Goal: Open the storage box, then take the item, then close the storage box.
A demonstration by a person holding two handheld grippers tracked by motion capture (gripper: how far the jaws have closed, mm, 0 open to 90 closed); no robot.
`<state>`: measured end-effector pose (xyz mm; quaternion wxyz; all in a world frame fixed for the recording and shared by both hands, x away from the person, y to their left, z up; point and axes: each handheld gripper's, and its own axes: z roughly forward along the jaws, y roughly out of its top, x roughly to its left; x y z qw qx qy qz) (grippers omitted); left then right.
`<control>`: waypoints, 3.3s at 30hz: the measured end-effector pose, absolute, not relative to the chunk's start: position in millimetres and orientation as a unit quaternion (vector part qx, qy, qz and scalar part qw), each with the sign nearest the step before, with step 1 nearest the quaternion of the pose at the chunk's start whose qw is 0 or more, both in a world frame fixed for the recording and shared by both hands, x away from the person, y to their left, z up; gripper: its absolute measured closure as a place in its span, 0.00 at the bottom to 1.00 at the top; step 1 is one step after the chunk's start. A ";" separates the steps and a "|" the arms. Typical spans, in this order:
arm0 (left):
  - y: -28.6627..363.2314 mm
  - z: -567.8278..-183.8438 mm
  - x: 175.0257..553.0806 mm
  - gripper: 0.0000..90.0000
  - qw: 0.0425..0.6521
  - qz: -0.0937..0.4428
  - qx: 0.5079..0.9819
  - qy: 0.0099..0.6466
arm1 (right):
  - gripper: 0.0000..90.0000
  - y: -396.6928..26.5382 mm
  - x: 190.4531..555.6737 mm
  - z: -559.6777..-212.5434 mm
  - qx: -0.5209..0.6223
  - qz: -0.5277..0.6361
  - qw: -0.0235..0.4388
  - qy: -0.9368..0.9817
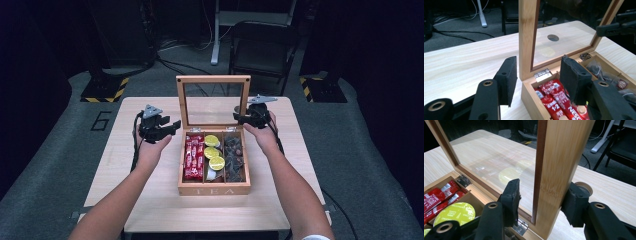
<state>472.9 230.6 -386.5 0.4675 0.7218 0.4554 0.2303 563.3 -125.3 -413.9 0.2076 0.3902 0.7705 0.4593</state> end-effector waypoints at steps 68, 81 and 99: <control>158.9 -464.4 431.8 0.66 0.396 0.225 0.759 0.466 | 0.53 -123.3 583.5 -421.7 0.422 0.470 0.189 0.752; 157.3 -460.3 429.3 0.91 0.394 0.222 0.765 0.458 | 0.51 -123.1 586.4 -424.1 0.420 0.475 0.181 0.752; 191.1 -434.9 428.2 0.96 0.427 0.226 0.738 0.471 | 0.48 -121.9 587.5 -425.7 0.415 0.472 0.181 0.756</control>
